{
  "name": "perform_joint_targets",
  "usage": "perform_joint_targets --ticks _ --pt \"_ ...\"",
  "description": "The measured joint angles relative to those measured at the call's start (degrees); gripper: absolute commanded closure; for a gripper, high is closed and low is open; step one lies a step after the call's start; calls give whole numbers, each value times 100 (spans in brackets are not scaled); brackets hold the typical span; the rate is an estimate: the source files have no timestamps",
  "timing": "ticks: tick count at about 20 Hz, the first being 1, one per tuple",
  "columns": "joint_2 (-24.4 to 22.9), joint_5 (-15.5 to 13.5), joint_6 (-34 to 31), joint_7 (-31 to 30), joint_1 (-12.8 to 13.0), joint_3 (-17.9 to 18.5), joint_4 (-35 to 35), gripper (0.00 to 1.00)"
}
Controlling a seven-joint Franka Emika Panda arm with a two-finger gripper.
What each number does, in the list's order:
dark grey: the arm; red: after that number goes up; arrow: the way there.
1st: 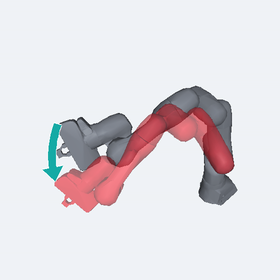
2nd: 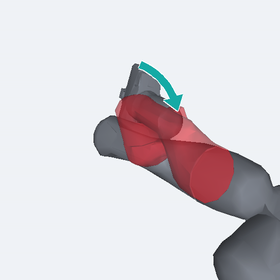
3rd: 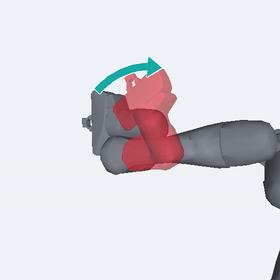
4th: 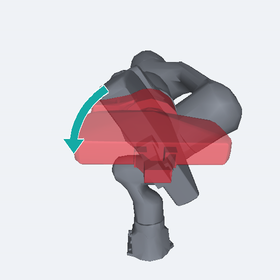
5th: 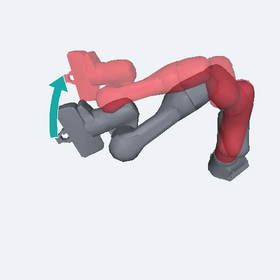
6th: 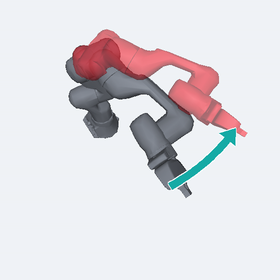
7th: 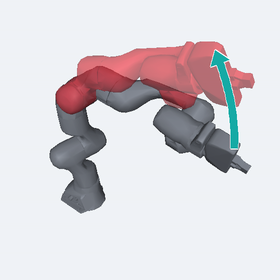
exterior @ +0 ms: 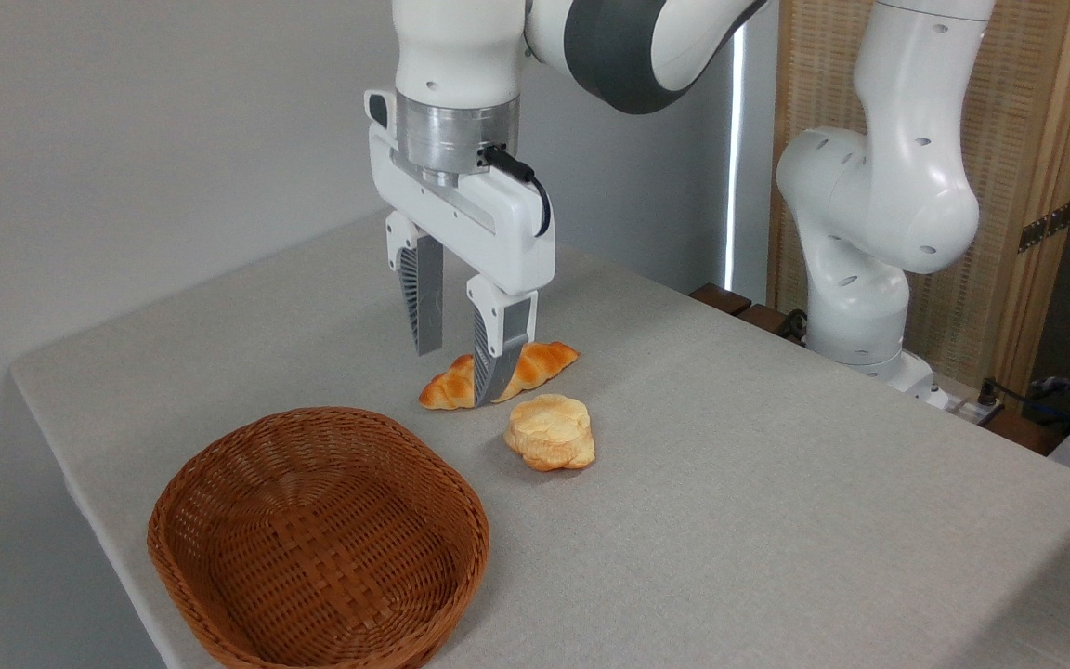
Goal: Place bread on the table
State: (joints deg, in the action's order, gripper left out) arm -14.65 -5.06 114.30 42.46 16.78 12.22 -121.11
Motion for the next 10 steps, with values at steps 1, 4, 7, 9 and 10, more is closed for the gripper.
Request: perform_joint_targets --ticks 1,4,7,9,10 --pt "37 57 16 0 0 15 19 0" --pt "174 211 43 0 -1 84 172 0" --pt "272 243 45 -2 -3 170 334 0" --pt "341 246 45 -11 -4 246 453 0" --pt "362 246 45 -14 -4 274 493 0"
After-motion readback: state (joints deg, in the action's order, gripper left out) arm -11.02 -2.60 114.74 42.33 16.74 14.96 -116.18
